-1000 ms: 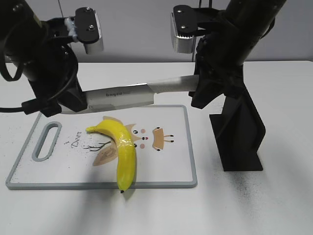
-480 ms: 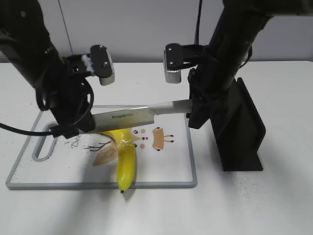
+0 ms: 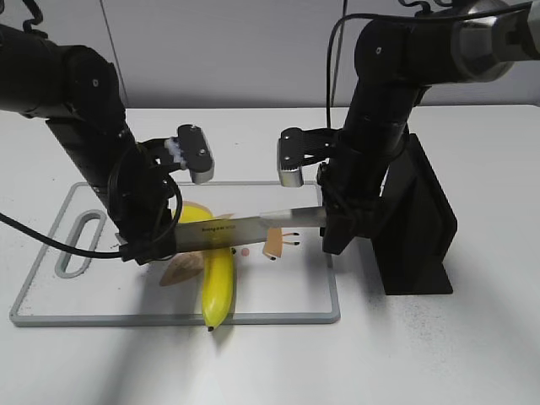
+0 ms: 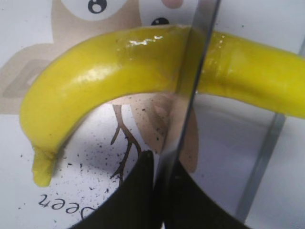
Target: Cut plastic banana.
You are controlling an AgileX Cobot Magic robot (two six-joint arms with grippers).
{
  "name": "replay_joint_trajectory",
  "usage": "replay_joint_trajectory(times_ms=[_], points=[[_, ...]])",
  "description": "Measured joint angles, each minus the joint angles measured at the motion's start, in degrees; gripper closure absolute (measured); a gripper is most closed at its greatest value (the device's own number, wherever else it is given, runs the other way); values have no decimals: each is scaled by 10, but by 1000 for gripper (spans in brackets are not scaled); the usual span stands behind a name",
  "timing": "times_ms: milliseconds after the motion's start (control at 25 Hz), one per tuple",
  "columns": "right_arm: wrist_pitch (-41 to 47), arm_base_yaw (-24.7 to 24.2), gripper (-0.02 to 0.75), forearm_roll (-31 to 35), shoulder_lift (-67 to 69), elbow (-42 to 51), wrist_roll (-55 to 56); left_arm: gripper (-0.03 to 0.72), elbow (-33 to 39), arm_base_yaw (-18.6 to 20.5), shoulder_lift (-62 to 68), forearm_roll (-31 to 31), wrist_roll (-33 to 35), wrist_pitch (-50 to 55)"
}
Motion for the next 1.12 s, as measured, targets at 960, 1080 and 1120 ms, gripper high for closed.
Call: replay_joint_trajectory(times_ms=[960, 1080, 1120], points=[[10, 5, 543, -15, -124, 3, 24, 583, 6, -3, -135, 13, 21, 27], [9, 5, 554, -14, -124, 3, 25, 318, 6, -3, -135, 5, 23, 26], [7, 5, 558, -15, -124, 3, 26, 194, 6, -3, -135, 1, 23, 24]])
